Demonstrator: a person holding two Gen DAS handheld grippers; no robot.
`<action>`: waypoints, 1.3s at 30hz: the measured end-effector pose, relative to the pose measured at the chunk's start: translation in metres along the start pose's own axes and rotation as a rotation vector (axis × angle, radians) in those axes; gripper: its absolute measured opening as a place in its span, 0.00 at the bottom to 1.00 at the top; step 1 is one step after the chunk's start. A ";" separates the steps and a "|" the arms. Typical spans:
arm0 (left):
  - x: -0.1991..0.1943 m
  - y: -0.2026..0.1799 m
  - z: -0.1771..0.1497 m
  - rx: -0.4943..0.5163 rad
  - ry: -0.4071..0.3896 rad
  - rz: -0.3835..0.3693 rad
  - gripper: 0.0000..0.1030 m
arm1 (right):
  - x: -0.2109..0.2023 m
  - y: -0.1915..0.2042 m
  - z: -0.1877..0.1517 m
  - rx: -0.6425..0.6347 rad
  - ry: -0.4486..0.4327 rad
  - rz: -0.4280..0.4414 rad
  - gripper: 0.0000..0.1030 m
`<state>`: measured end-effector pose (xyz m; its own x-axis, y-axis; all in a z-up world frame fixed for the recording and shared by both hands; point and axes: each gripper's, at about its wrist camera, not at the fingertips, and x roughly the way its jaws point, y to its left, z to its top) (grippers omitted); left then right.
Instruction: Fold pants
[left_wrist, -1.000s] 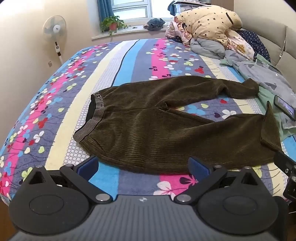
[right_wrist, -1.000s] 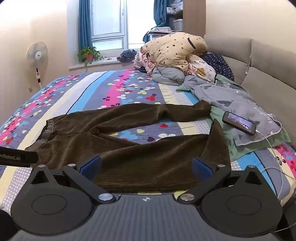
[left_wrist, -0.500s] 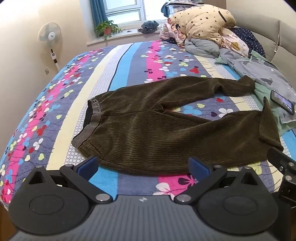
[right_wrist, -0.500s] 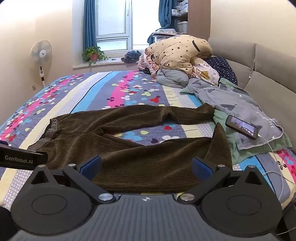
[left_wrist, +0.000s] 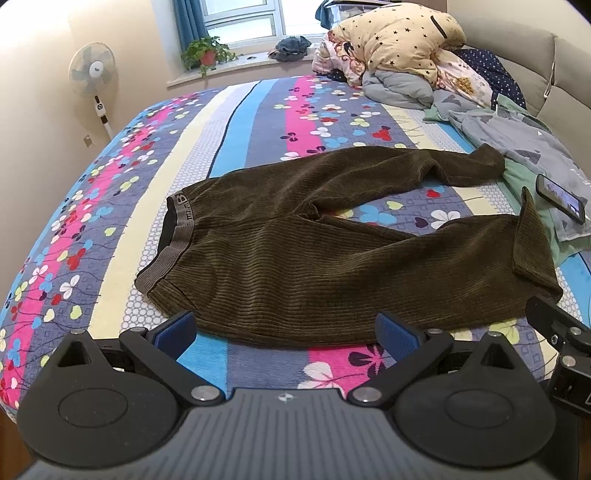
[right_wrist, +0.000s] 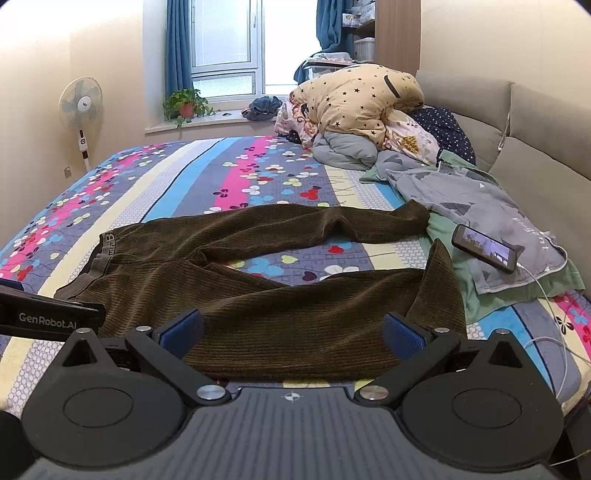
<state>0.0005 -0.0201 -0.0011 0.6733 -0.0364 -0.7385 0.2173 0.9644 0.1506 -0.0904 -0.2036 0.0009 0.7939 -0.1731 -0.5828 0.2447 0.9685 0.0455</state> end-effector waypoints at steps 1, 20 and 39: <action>0.001 0.000 0.000 0.001 0.001 0.000 1.00 | 0.000 0.000 0.000 0.001 -0.001 0.002 1.00; 0.003 0.000 -0.001 0.001 0.003 -0.005 1.00 | 0.002 0.003 0.004 -0.006 0.005 0.000 1.00; 0.009 -0.003 0.006 0.009 0.015 -0.019 1.00 | 0.006 0.000 0.007 0.006 0.025 -0.011 1.00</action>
<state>0.0098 -0.0250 -0.0041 0.6580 -0.0504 -0.7513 0.2362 0.9612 0.1424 -0.0818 -0.2061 0.0033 0.7768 -0.1790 -0.6038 0.2564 0.9656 0.0435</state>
